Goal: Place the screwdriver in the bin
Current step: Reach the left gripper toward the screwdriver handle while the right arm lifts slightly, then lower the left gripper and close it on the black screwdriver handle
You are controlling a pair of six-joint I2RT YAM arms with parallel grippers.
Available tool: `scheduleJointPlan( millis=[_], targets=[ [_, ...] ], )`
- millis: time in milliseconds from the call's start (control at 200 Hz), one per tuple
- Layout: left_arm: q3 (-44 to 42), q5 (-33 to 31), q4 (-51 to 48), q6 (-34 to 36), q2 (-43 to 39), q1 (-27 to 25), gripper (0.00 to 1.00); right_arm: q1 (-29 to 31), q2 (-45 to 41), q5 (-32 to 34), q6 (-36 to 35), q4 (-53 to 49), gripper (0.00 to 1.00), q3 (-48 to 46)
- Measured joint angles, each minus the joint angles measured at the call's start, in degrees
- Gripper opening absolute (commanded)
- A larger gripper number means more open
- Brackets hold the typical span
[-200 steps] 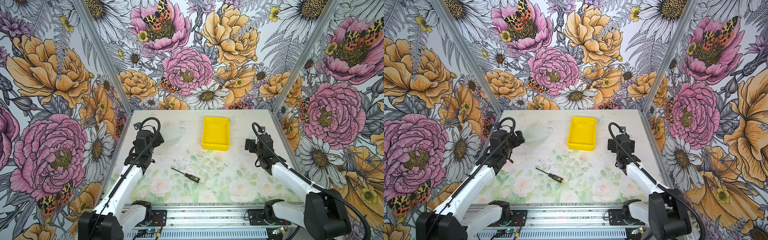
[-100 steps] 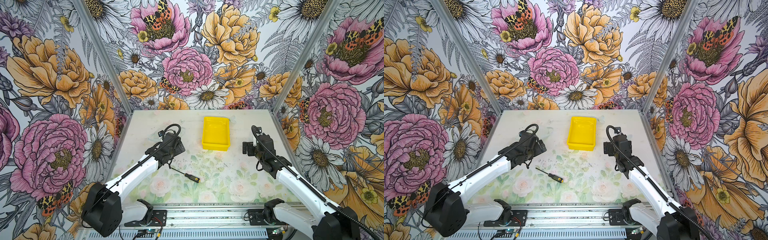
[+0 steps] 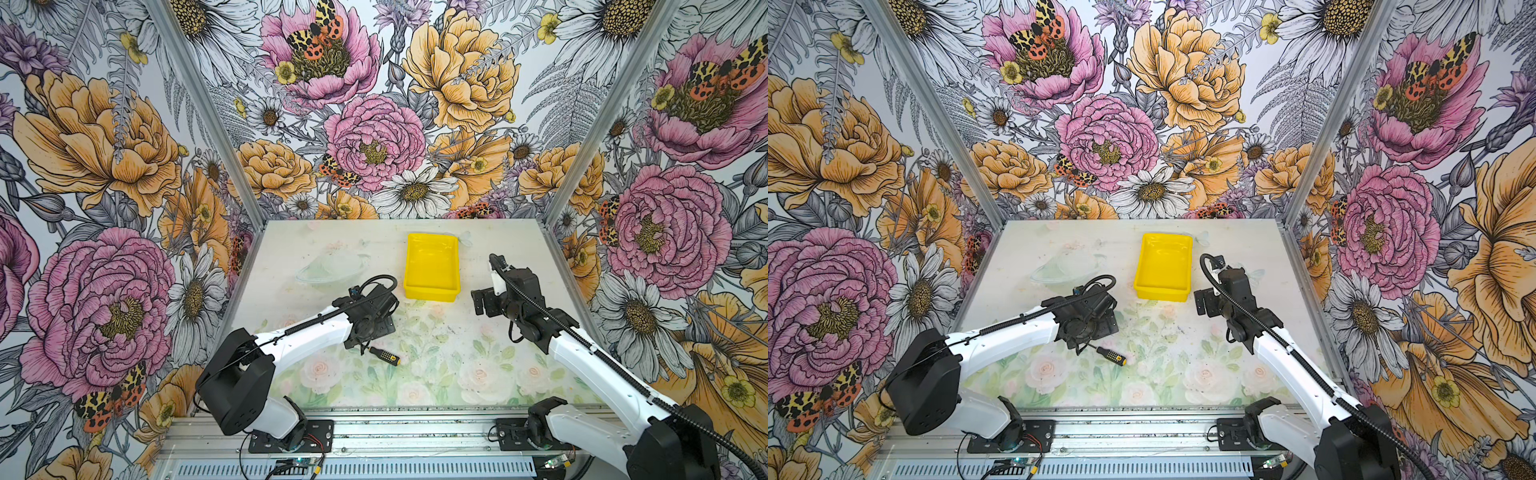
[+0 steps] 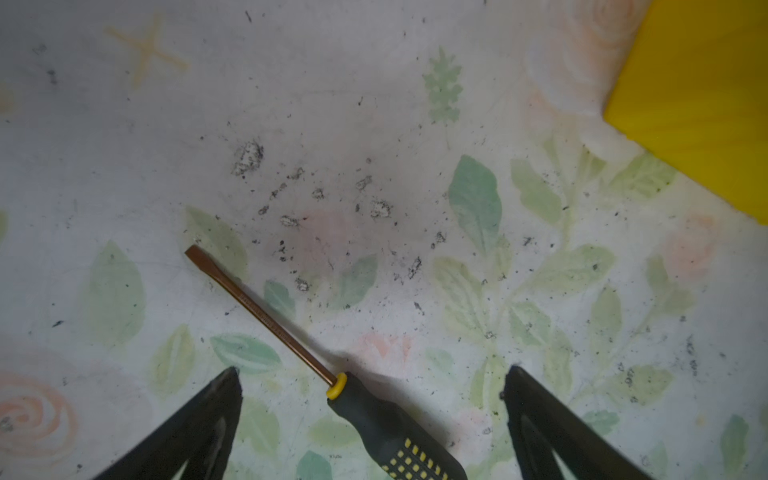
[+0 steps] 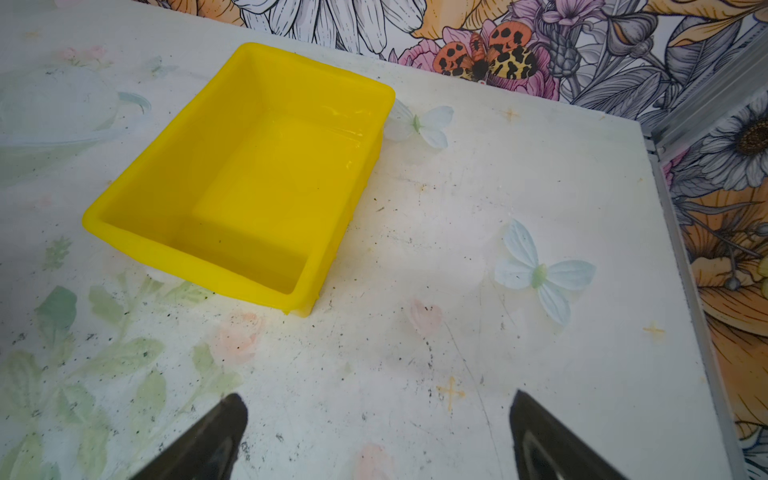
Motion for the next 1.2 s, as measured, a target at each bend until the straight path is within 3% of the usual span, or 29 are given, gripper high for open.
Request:
scheduleJointPlan(
  millis=[425,686,926,1196],
  targets=[
    [0.00,4.20,-2.49,-3.48,4.13,-2.32,0.95,1.88,-2.47,-11.54,-2.78,3.74,0.99,-0.68],
    [0.79,5.38,-2.84,-3.63,9.29,-5.77,0.89,3.23,-4.57,-13.49,-2.93,5.01,0.99,-2.29],
    [0.83,5.35,-2.91,-3.98,10.03,-7.52,0.68,3.72,-5.22,-13.46,-2.89,5.01,0.99,-2.49],
    [0.70,5.35,-2.91,-3.74,9.99,-7.34,0.54,3.80,-5.22,-13.05,-2.89,4.98,1.00,-2.49]
  ],
)
